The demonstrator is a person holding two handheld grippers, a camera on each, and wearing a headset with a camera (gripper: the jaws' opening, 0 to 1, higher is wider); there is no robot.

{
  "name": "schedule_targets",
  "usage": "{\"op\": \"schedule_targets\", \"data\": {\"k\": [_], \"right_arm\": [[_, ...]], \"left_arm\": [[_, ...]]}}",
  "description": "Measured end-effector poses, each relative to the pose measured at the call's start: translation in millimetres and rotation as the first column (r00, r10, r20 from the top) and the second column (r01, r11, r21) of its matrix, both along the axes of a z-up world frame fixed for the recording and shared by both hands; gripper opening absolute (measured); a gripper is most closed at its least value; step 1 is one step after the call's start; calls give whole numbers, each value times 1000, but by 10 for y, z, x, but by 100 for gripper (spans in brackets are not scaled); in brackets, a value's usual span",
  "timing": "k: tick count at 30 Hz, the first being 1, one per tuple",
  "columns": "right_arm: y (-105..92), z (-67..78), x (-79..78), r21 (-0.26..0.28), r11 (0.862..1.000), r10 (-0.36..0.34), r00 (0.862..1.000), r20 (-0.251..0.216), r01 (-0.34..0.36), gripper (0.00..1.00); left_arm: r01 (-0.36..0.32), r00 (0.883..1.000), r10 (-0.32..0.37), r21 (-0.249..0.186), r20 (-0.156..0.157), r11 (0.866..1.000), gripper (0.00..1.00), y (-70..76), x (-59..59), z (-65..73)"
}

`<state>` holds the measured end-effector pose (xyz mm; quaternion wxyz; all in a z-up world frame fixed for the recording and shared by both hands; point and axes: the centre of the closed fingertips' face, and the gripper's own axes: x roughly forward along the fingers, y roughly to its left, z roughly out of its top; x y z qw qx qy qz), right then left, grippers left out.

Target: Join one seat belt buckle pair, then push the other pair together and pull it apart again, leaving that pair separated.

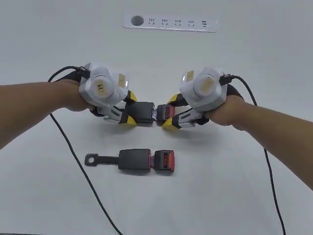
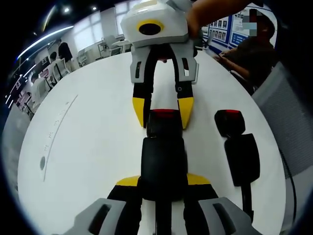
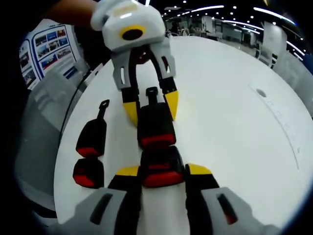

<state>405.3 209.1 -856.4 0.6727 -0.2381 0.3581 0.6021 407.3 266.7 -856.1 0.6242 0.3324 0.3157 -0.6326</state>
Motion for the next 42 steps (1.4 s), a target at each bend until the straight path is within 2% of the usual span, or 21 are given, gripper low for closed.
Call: {"op": "schedule_targets", "data": {"k": [3,7,12,18,25,32,42], "right_arm": [[-27,0,-5,-10,1000,5,1000,3,-5,34],[-177,4,-14,-25,1000,6,1000,-2,-6,34],[-184,12,-12,-9,1000,4,1000,3,-4,34],[-299,9,-24,-7,1000,5,1000,14,-5,34],[-533,17,-26,-23,1000,-2,1000,16,2,35],[-843,-13,-43,-63,998,-15,1000,6,16,35],[-1062,-45,-65,-64,998,-27,1000,0,27,35]], "left_arm": [[0,1000,0,3,0,1000,34,2,-3,3],[-3,1000,3,-1,-2,1000,34,9,-7,7],[5,1000,-5,2,-3,1000,34,-1,-7,8],[15,1000,-15,-6,-4,1000,34,-5,-4,4],[9,1000,-9,-6,-8,1000,34,-6,-3,3],[6,1000,-6,-10,-10,1000,34,-2,-2,2],[4,1000,-4,-6,-12,1000,34,5,-6,-5]]}}
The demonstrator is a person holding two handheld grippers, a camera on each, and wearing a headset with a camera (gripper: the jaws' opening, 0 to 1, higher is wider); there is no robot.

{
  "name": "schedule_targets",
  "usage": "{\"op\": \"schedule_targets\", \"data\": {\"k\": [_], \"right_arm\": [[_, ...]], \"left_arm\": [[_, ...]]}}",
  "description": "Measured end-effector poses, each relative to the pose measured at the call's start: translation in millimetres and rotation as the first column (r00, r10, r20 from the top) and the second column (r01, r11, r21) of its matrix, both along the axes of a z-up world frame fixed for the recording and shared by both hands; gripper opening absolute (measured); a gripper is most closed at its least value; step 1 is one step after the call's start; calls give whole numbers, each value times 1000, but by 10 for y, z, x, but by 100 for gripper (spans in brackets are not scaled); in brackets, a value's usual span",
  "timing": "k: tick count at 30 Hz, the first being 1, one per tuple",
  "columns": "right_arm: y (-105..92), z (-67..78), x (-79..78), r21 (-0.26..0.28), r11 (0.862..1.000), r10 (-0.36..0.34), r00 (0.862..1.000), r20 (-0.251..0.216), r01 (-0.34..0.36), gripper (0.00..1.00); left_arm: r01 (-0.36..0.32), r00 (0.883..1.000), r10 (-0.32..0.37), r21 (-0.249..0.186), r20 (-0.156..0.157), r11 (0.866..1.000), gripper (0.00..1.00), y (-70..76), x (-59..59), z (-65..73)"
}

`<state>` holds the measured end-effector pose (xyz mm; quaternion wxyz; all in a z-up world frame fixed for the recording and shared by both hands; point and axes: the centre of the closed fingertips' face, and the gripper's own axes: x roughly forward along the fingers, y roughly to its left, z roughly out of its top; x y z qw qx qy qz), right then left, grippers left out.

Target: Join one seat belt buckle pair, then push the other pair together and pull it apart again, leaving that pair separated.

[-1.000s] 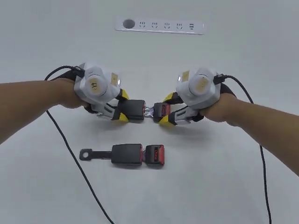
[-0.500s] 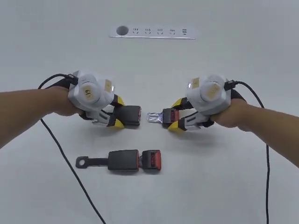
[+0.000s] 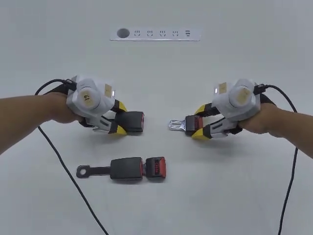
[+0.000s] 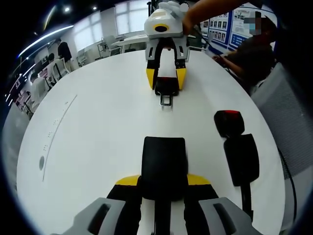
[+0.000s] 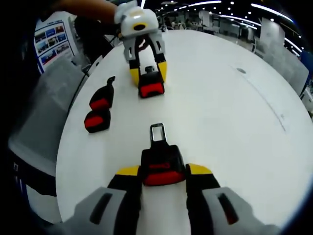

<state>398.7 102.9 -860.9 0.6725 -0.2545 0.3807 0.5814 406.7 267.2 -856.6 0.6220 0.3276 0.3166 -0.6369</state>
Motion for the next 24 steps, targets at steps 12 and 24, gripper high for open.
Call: {"op": "schedule_targets", "data": {"k": [12,24], "right_arm": [[-250,-5,-60,-22,1000,-20,1000,-9,20,35],[-259,8,-103,-20,999,-47,999,-26,46,36]], "left_arm": [[-10,1000,10,6,-5,1000,35,-5,5,-6],[-13,1000,14,24,-6,1000,35,-23,6,0]]}}
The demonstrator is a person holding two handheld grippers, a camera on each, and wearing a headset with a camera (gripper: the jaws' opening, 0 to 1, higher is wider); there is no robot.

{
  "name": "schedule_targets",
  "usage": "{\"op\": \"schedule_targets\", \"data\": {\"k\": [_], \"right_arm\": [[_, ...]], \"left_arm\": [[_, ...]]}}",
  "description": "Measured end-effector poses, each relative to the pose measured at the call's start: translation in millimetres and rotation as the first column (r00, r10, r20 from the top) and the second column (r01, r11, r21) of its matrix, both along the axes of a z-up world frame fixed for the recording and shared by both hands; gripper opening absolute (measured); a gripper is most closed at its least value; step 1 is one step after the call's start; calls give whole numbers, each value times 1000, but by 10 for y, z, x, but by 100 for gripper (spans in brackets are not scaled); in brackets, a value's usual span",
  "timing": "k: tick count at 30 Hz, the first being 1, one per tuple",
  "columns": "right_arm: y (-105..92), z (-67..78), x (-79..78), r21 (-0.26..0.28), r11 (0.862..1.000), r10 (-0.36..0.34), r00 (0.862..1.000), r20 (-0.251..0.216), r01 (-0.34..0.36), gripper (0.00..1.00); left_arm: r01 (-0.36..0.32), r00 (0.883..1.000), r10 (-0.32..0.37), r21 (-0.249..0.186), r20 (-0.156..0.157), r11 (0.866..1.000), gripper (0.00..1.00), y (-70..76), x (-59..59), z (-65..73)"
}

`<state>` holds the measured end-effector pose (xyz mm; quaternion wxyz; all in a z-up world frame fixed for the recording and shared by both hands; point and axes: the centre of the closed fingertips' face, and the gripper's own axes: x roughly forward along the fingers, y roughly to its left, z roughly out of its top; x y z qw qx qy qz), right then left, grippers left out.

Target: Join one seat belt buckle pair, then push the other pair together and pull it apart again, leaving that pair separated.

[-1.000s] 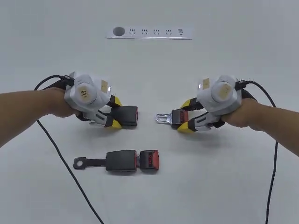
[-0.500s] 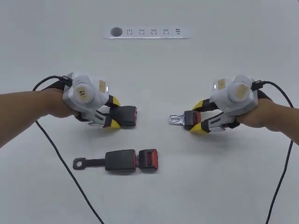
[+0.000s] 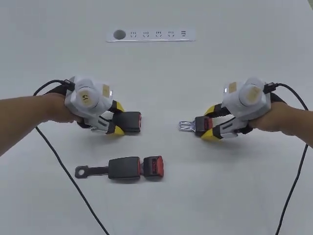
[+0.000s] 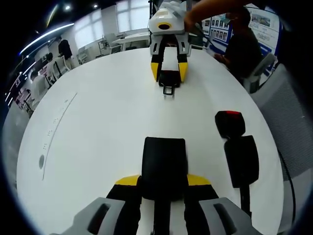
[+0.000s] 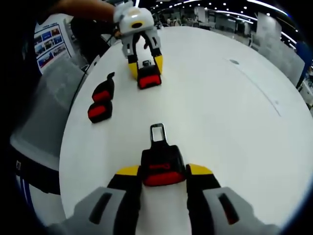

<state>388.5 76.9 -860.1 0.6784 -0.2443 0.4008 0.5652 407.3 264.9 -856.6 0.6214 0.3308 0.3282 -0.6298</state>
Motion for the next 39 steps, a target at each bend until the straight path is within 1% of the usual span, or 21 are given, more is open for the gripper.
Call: {"op": "schedule_targets", "data": {"k": [2,3,4,5,6,7,9,12,13,15,17,18,21,24,25,27,29,31,32,36,39], "right_arm": [[-28,7,-1,-4,999,-49,999,-17,49,37],[-46,10,7,-7,998,-58,998,-12,58,38],[-62,20,10,-4,998,-62,998,-5,62,43],[-82,35,7,7,997,-76,997,-3,76,48],[-96,53,8,19,995,-96,995,-8,96,55],[-109,73,20,32,992,-120,993,-5,120,59],[-154,119,56,56,984,-171,985,11,170,65],[-213,198,113,77,972,-228,971,74,222,68],[-228,217,123,81,969,-242,966,93,235,69],[-237,266,153,95,963,-264,953,148,252,74],[-241,288,136,93,958,-284,943,175,272,79],[-237,299,128,90,955,-293,938,184,281,79],[-184,382,95,134,940,-335,919,208,313,80],[-126,496,84,186,916,-393,890,229,357,82],[-98,545,73,212,903,-417,879,232,373,83],[-77,585,52,224,895,-434,868,243,385,85],[-40,634,-2,231,888,-448,857,253,397,86],[-5,666,-42,250,878,-467,848,253,409,87],[14,689,-66,257,872,-477,840,256,417,87],[74,751,-147,287,852,-509,822,256,439,88],[97,773,-200,304,841,-525,811,259,448,88]], "left_arm": [[-47,999,47,8,-3,999,36,4,9,4],[-61,998,61,8,23,998,40,-2,45,15],[-57,998,58,-4,35,998,44,-16,49,42],[-82,996,83,-43,26,996,49,-58,49,100],[-124,992,124,-68,-2,990,53,-69,50,150],[-146,989,146,-76,-5,986,56,-66,70,176],[-176,984,178,-89,17,980,61,-39,126,224],[-269,963,270,-146,-12,952,70,-30,165,339],[-309,951,310,-162,-16,937,72,-11,182,382],[-370,929,369,-149,-35,917,74,61,171,407],[-392,919,393,-157,-29,906,78,113,148,442],[-413,910,413,-167,-34,895,80,133,136,465],[-491,871,488,-182,-63,852,82,207,94,532],[-565,825,556,-198,-103,801,85,282,37,601],[-577,815,569,-221,-106,786,86,299,10,645],[-584,808,582,-241,-88,775,87,347,-37,688],[-615,785,610,-248,-106,749,89,403,-114,726],[-635,765,636,-278,-97,721,90,451,-162,796],[-648,752,651,-295,-103,702,91,479,-197,838],[-679,716,690,-329,-104,656,95,573,-312,940],[-703,686,718,-365,-120,611,97,637,-395,1018]]}}
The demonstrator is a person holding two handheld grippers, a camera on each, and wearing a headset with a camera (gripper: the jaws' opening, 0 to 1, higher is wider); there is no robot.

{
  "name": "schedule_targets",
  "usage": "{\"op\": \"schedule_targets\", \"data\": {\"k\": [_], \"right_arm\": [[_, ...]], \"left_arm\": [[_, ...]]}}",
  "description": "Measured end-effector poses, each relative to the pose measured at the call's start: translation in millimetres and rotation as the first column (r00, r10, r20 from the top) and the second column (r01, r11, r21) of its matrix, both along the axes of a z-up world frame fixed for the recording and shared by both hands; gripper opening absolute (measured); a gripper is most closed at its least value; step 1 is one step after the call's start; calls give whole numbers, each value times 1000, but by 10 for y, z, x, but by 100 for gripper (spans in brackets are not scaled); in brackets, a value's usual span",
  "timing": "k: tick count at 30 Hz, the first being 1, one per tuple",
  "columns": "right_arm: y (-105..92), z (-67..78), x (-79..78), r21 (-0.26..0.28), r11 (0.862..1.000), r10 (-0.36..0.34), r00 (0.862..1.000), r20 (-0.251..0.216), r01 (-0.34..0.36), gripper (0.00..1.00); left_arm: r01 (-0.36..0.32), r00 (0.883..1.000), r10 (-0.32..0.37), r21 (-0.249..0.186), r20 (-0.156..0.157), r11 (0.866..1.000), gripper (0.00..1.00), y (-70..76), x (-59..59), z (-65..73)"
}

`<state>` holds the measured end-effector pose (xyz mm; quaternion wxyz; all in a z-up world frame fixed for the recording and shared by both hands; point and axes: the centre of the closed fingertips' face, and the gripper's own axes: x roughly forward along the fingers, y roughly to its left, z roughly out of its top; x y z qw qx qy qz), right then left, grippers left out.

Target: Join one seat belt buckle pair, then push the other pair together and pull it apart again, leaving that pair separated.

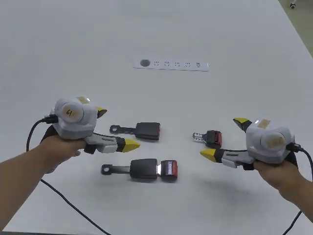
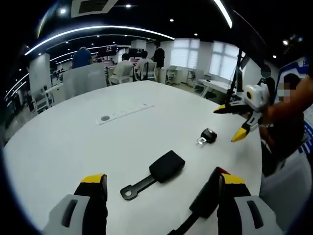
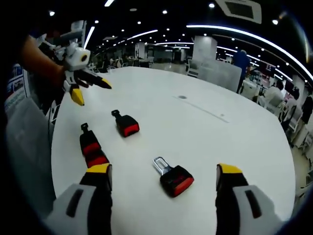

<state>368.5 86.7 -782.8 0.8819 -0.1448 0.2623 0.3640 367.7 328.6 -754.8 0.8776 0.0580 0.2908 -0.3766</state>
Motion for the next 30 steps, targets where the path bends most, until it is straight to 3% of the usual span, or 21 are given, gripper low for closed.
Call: {"op": "schedule_targets", "data": {"k": [4,8,11,17,21,26,30], "right_arm": [[6,13,-121,22,998,-58,998,15,58,89],[43,-4,-271,36,997,-72,997,10,72,91],[51,3,-379,44,995,-87,996,9,87,91],[69,56,-550,48,995,-94,995,25,93,93],[63,124,-612,63,992,-109,993,37,107,93],[59,198,-709,78,990,-120,991,51,116,94],[51,233,-793,88,989,-126,990,57,120,95]], "left_arm": [[-32,999,33,-16,15,999,98,105,-187,52],[-50,999,50,-34,18,998,99,161,-343,88],[-59,998,60,-76,8,995,100,177,-475,134],[-54,998,55,-59,8,997,100,268,-724,99],[-71,997,72,-77,20,995,100,350,-833,155],[-74,997,76,-67,31,995,100,448,-965,187],[-99,993,104,-88,53,991,100,526,-1007,275]]}}
